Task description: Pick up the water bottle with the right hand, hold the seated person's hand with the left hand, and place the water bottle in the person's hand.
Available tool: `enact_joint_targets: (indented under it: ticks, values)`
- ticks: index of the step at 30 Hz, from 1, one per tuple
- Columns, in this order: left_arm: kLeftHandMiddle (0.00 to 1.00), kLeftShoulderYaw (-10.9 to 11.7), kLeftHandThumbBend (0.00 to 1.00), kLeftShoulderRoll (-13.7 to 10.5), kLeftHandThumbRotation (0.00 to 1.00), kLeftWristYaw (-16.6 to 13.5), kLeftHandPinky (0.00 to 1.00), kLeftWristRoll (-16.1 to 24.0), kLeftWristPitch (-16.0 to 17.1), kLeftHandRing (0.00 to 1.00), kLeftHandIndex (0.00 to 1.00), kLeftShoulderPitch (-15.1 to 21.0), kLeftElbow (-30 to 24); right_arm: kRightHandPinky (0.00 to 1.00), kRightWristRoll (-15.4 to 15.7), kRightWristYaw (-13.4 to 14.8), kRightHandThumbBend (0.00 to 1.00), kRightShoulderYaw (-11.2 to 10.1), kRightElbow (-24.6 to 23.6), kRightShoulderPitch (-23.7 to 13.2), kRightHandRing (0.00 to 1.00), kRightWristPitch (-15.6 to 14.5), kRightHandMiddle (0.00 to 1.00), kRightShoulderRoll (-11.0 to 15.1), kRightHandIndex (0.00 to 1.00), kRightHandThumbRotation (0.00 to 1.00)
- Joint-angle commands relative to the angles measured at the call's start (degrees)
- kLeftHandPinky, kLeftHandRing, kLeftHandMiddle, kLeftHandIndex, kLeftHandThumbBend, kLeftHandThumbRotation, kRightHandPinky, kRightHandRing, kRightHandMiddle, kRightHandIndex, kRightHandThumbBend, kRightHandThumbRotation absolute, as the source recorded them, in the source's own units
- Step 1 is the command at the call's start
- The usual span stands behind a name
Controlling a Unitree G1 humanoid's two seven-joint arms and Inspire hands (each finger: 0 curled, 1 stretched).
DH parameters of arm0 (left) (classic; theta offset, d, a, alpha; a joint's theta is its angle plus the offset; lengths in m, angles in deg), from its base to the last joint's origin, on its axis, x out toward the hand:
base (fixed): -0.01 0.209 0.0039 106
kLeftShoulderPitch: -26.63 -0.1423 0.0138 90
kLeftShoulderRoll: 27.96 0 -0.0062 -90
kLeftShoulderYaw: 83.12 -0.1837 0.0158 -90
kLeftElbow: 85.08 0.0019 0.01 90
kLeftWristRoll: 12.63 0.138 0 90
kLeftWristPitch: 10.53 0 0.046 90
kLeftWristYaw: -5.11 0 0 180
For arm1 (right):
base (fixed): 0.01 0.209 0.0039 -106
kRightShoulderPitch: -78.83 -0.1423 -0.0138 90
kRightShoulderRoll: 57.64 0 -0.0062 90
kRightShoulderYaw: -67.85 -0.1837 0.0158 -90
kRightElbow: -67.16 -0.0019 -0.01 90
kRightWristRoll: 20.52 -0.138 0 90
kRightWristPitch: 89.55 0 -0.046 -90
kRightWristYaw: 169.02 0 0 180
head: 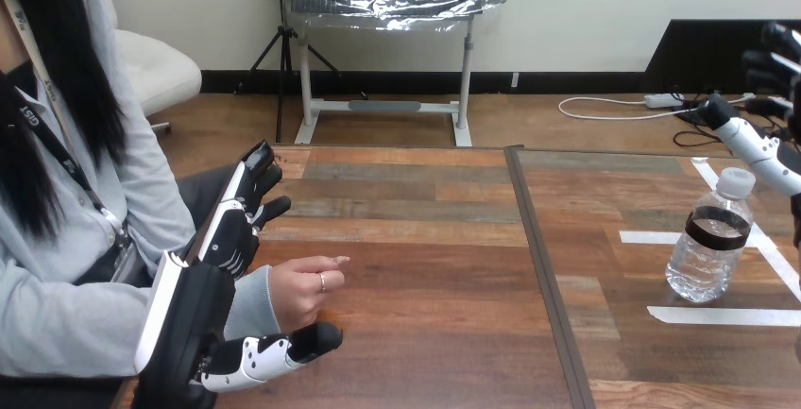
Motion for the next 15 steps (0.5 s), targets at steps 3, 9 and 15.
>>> enact_joint_targets:
  ticks: [3,9,15]
  values:
    - [0.99,0.33,1.00,-0.02,0.57,0.17,0.88,-0.49,1.20,0.96,0.97,2.76,0.29,0.71,0.77,1.42,1.00,0.91,0.48,-5.19,0.81,-2.08,0.79,1.77,0.87,0.61]
    - [0.98,0.37,1.00,0.07,0.57,0.14,0.88,-0.61,1.24,0.95,0.97,2.74,0.36,0.69,1.22,2.12,1.00,1.51,1.07,-5.37,0.81,-5.04,0.79,1.94,0.87,0.61]
    - [0.98,0.58,1.00,-0.04,0.58,-0.02,0.87,-0.30,1.29,0.95,0.97,2.46,0.08,0.64,2.24,2.95,1.00,2.31,1.43,-5.41,0.81,-7.71,0.78,2.23,0.87,0.62]
